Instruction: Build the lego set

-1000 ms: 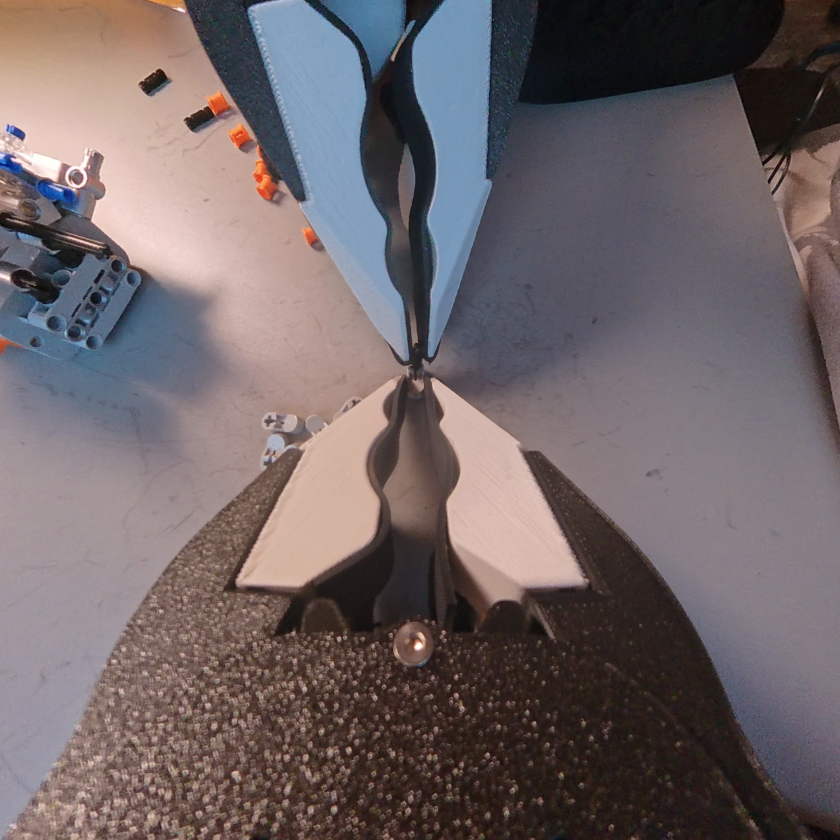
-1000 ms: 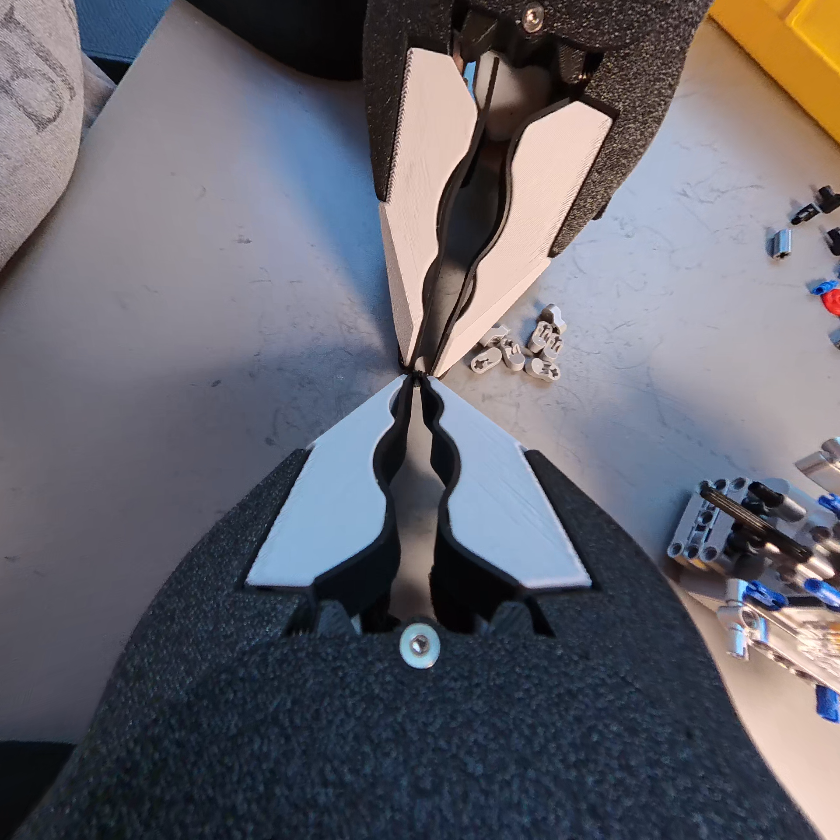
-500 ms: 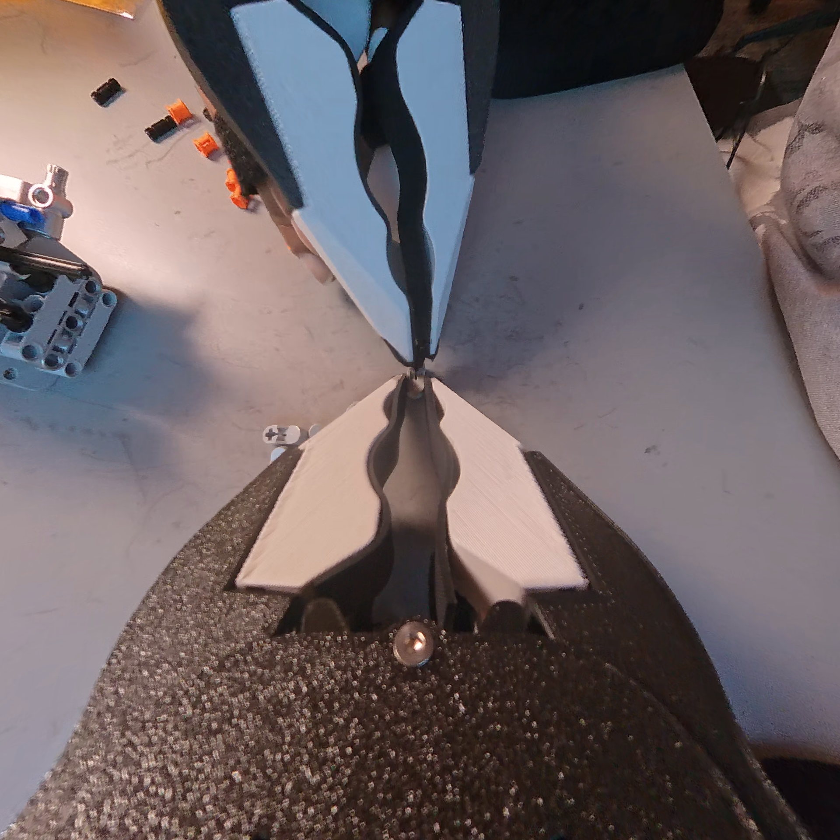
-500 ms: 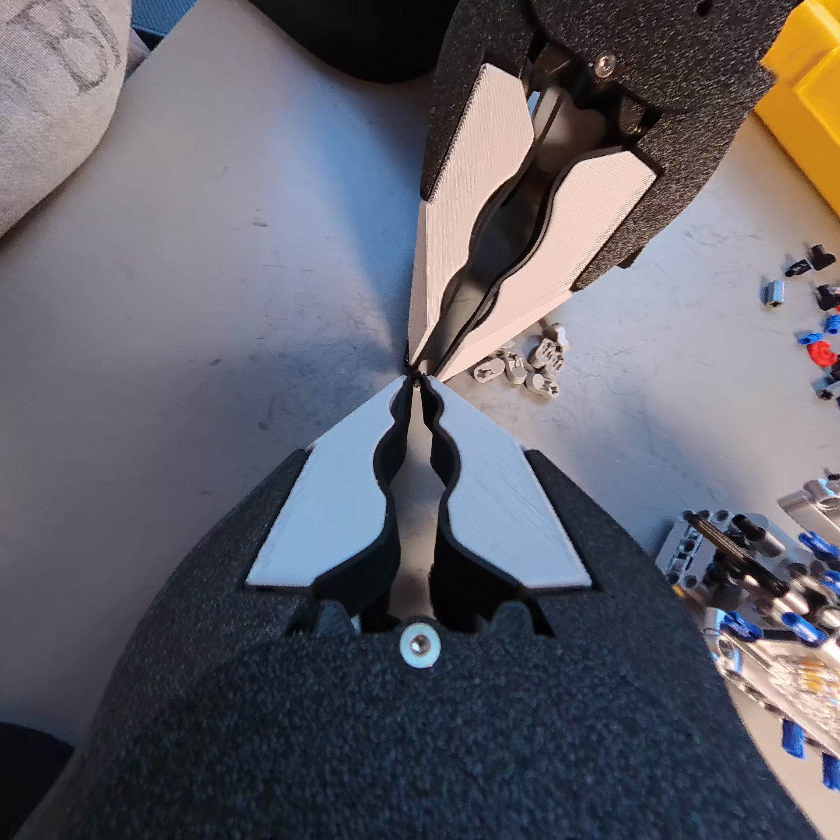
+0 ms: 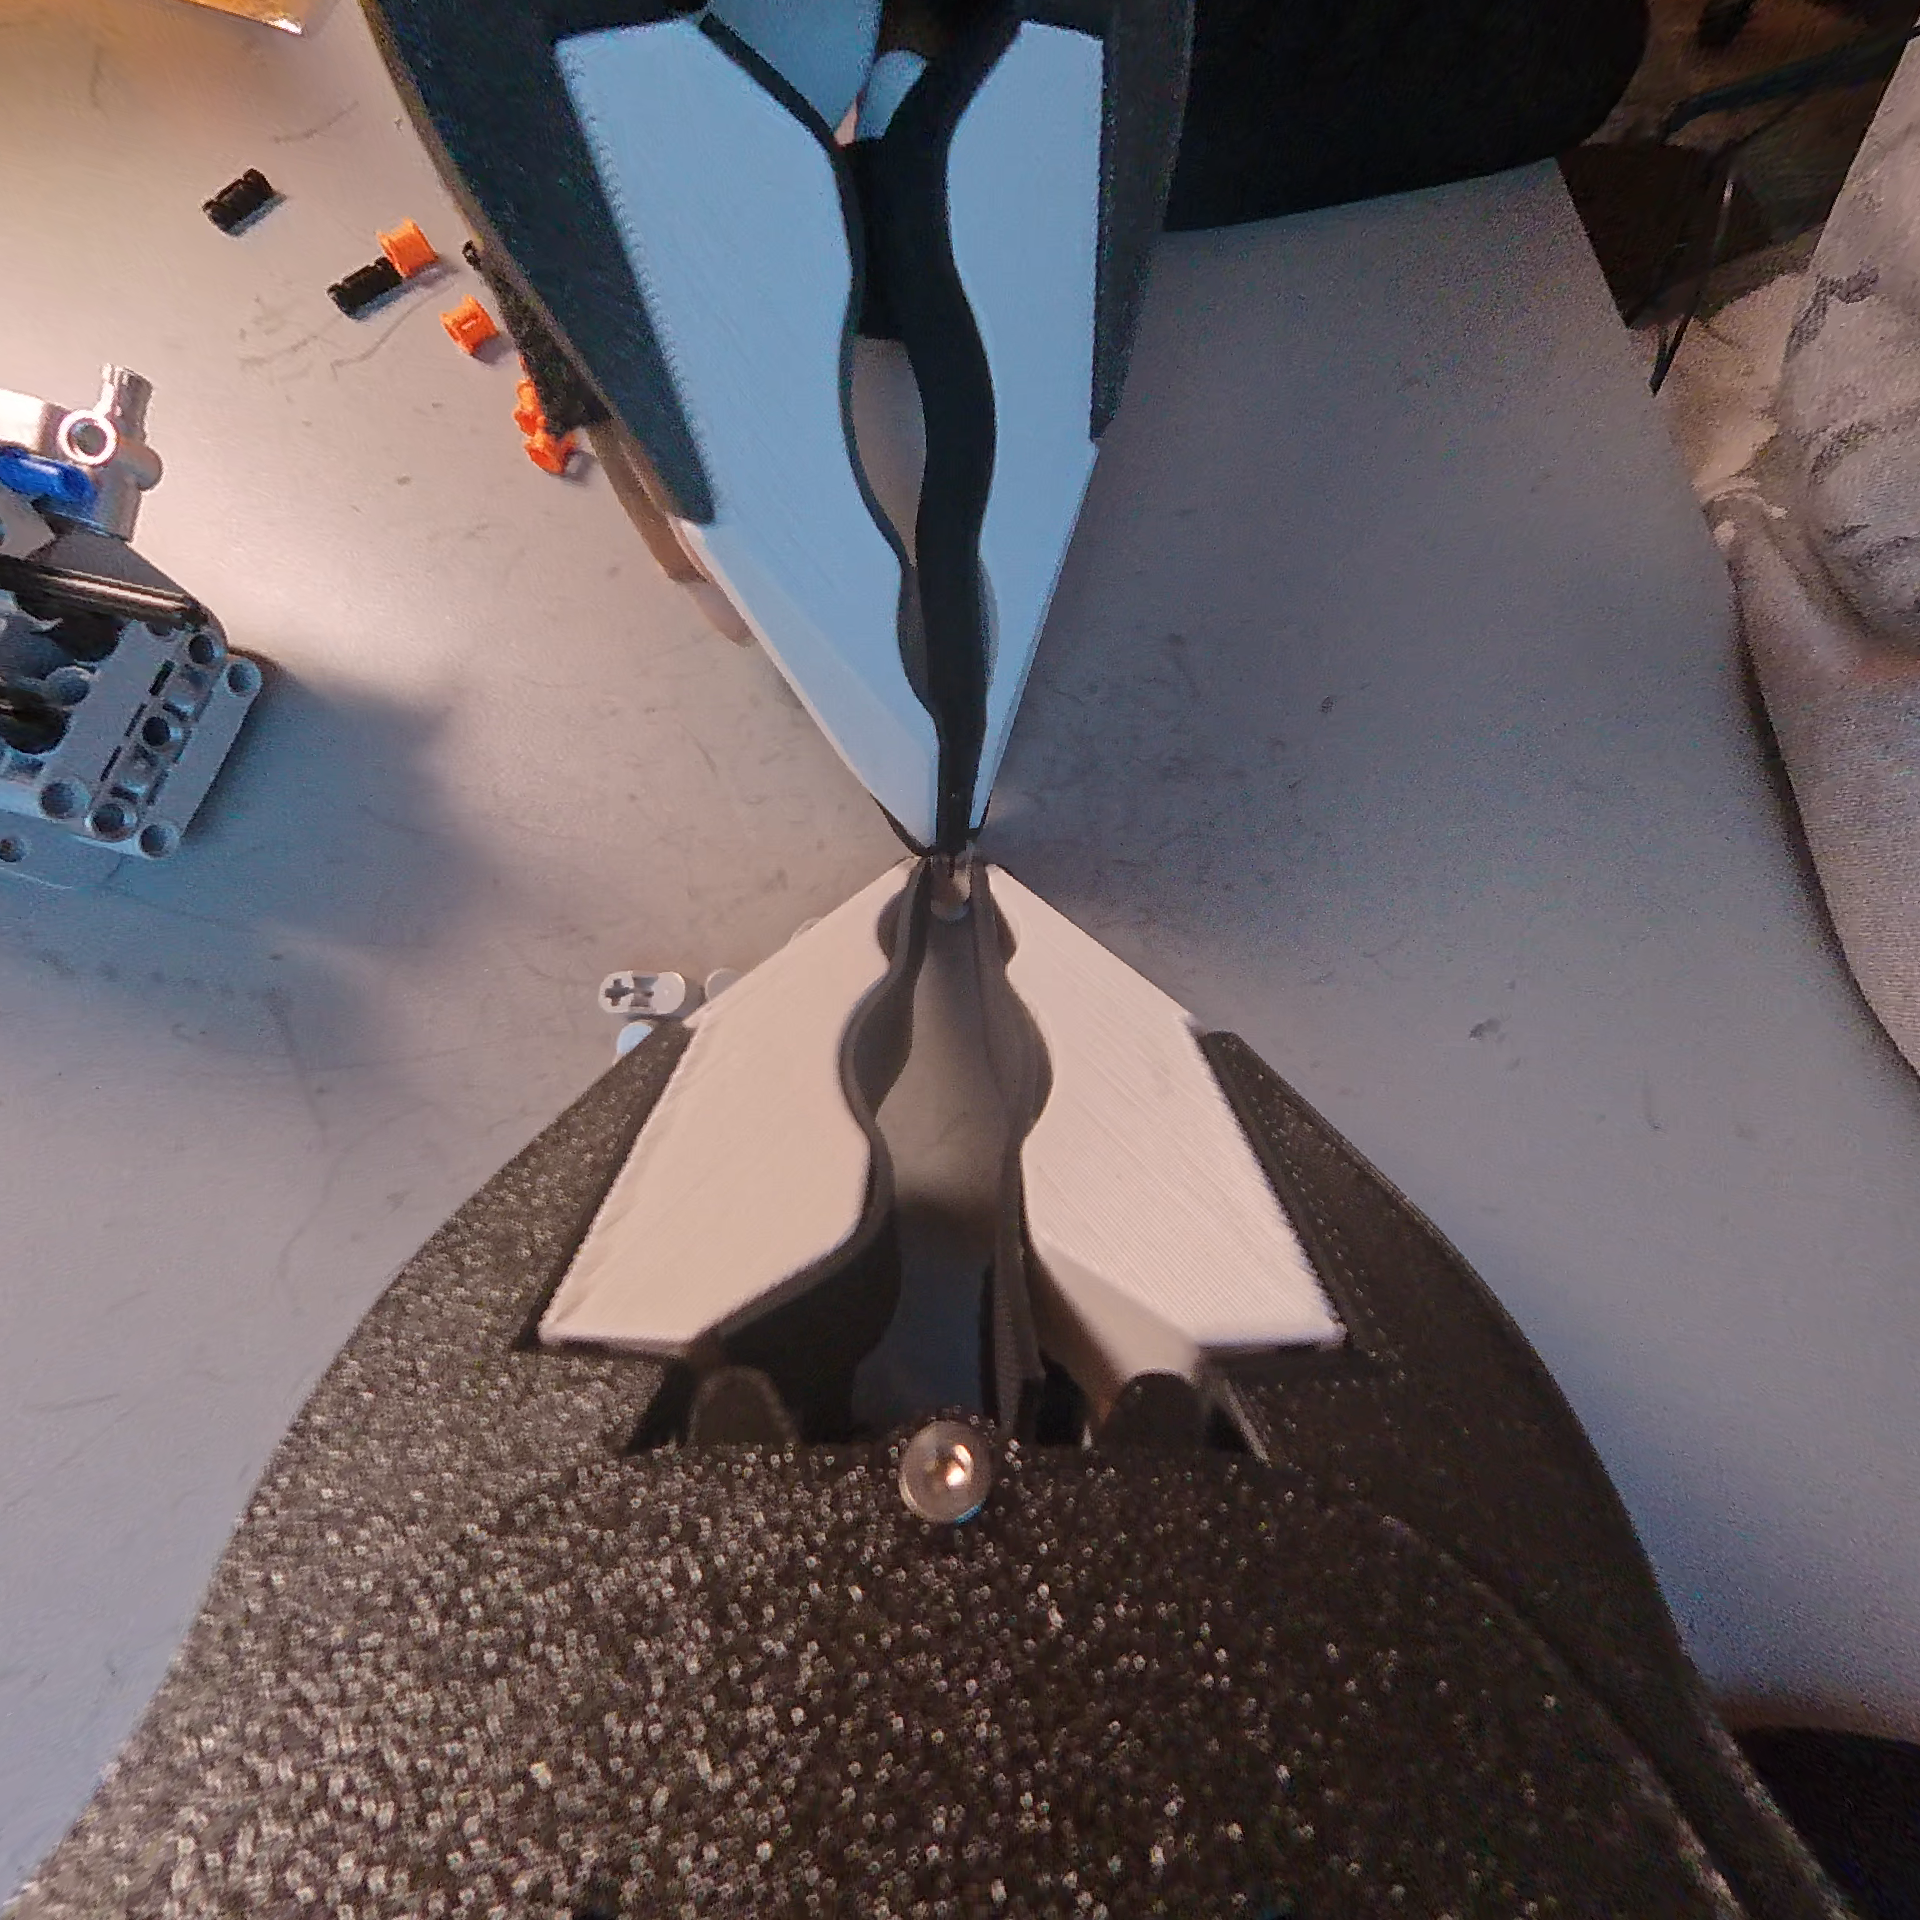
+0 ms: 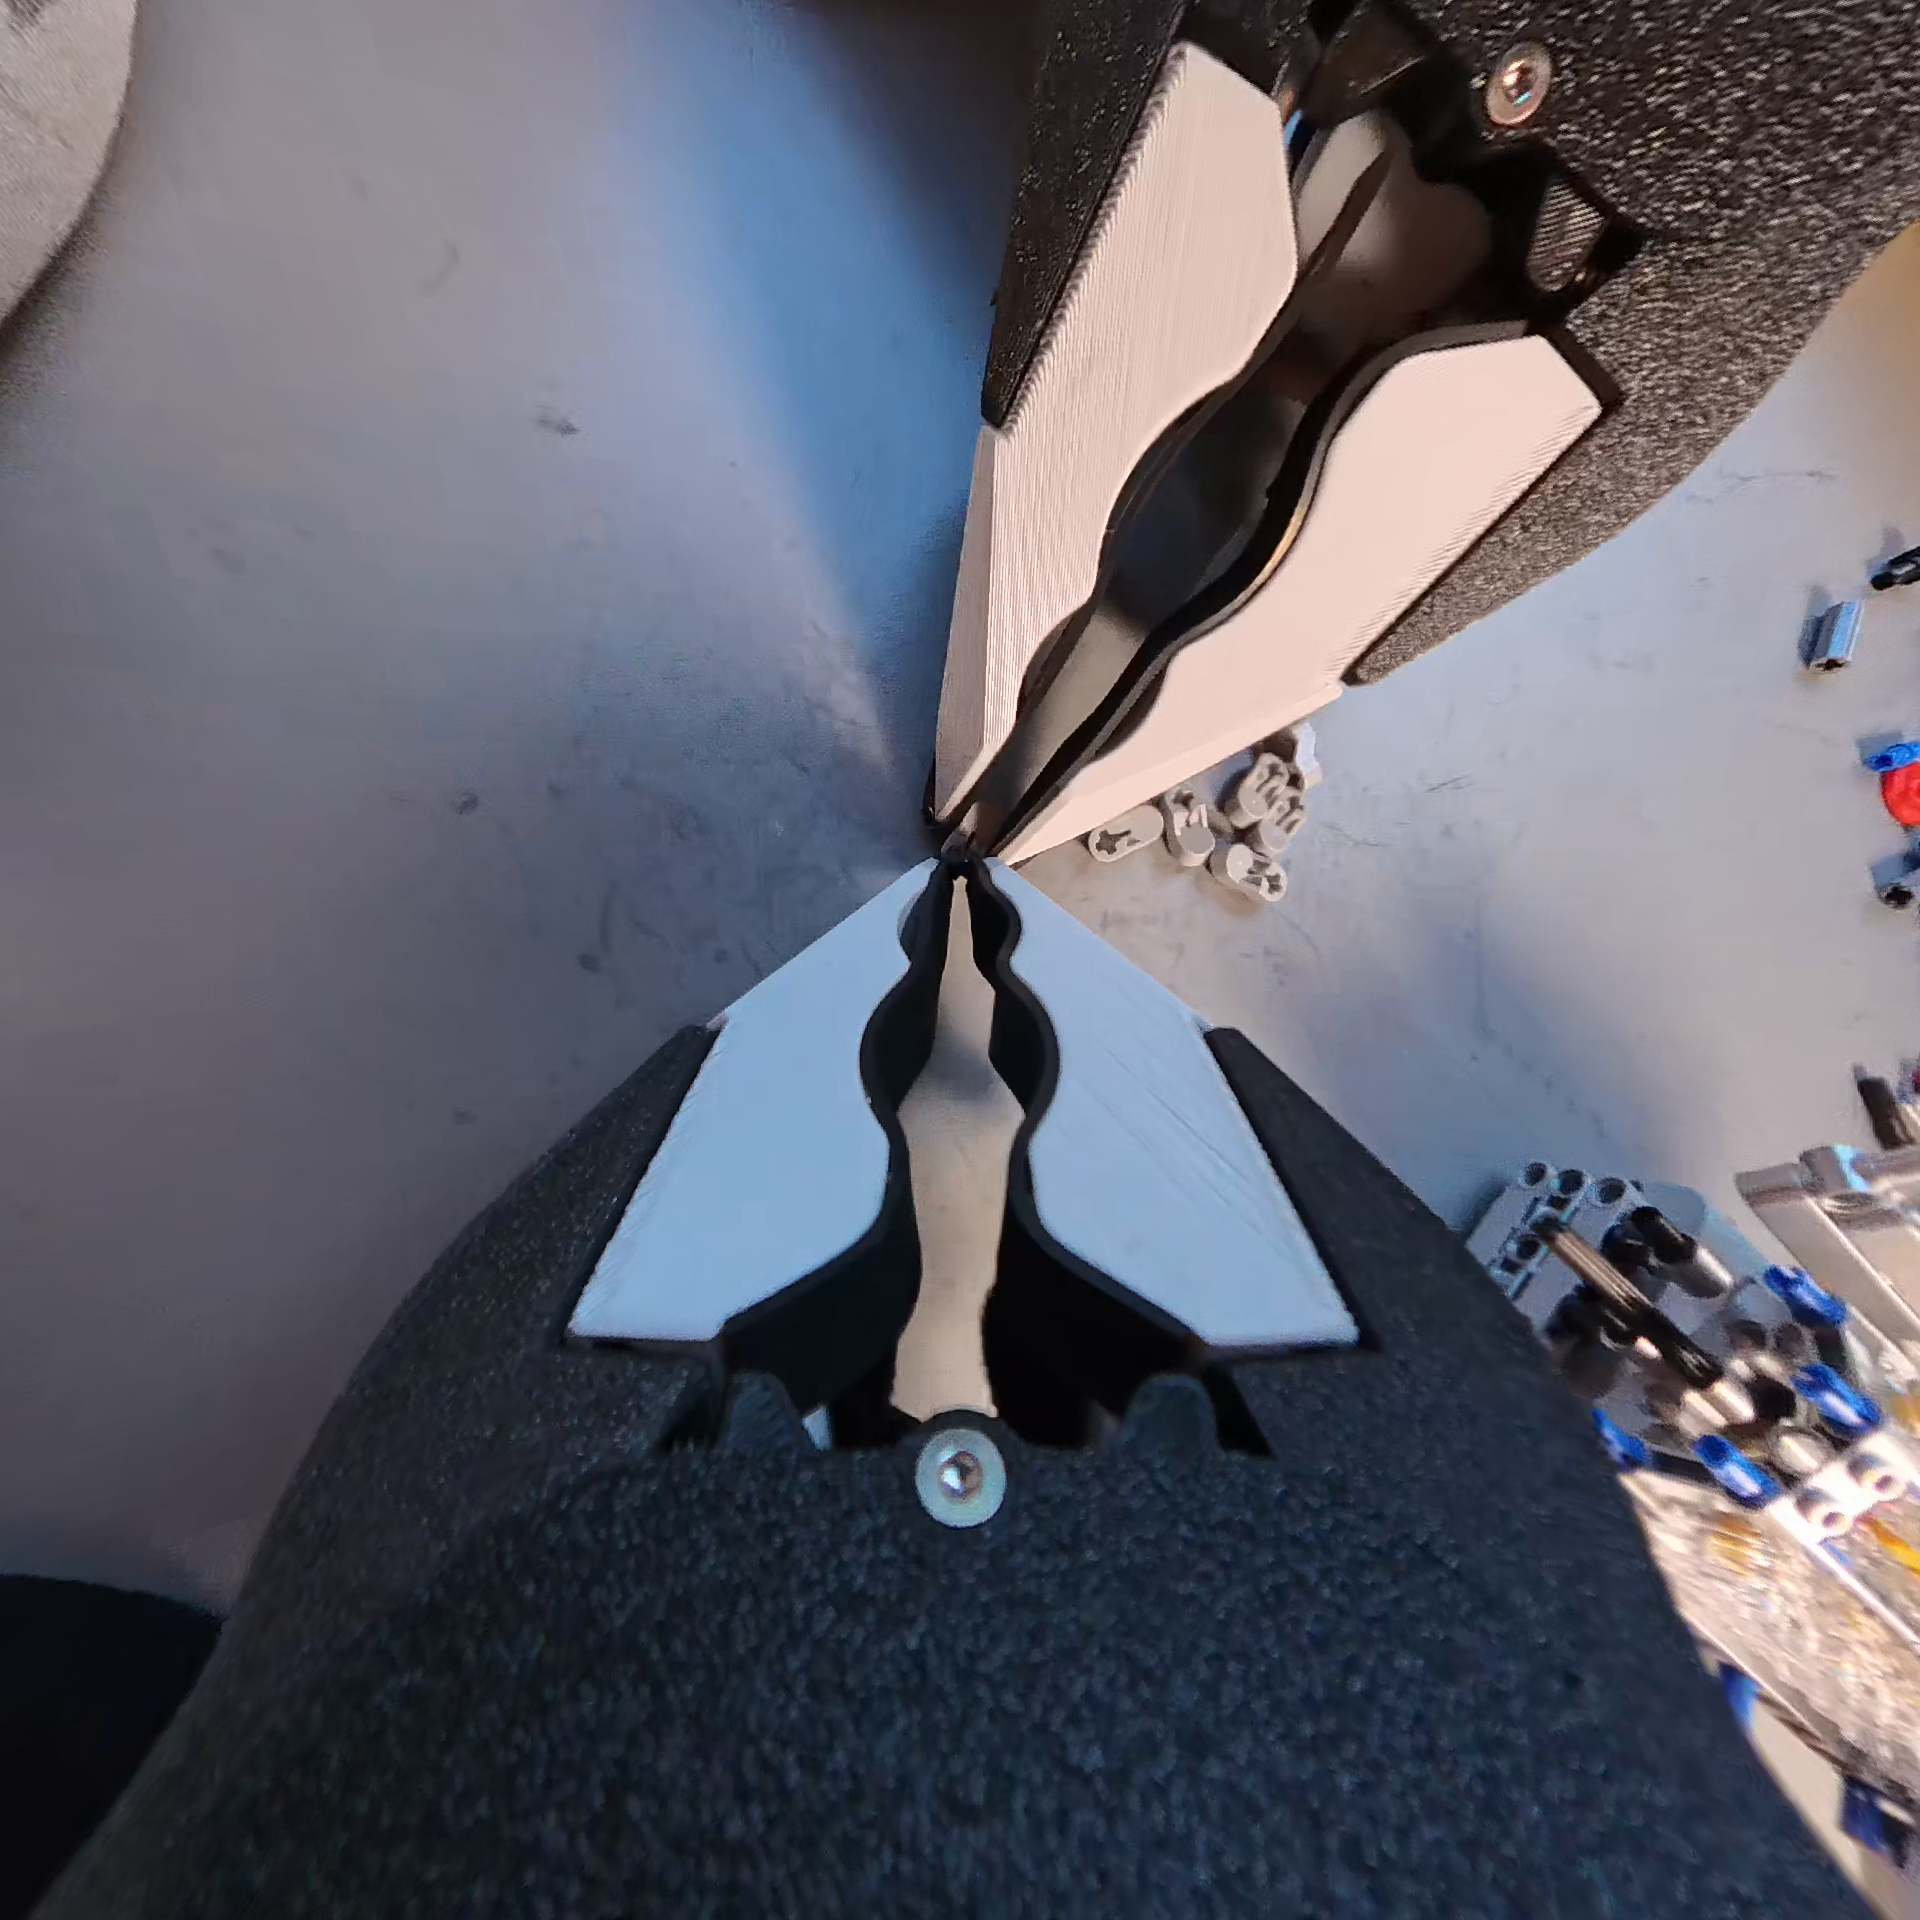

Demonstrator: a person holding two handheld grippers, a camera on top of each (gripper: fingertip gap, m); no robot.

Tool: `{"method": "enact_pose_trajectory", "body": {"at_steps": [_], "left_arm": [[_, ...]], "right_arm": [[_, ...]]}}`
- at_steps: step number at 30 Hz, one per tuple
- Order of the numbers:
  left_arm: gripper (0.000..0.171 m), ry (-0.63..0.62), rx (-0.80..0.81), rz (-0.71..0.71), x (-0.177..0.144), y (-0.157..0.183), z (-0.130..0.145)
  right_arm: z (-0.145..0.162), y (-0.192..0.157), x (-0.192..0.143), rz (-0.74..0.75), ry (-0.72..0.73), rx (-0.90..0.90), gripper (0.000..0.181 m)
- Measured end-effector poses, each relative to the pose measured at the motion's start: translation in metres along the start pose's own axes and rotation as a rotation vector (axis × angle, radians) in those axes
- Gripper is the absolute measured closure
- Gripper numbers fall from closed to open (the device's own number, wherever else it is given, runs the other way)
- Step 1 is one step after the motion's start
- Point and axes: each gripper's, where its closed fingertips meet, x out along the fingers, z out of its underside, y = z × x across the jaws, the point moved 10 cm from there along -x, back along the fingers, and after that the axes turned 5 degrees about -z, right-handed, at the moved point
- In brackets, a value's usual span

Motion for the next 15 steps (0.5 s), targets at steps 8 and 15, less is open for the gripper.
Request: {"method": "enact_pose_trajectory", "body": {"at_steps": [8, 15], "left_arm": [[0.166, -0.003, 0.004, -0.032, 0.0, 0.003, 0.0], [0.166, -0.003, 0.004, -0.041, 0.0, 0.004, 0.0]], "right_arm": [[0.001, -0.004, -0.012, 0.017, 0.049, 0.154, 0.167], [0.003, -0.01, -0.014, 0.045, 0.006, 0.232, 0.172]]}}
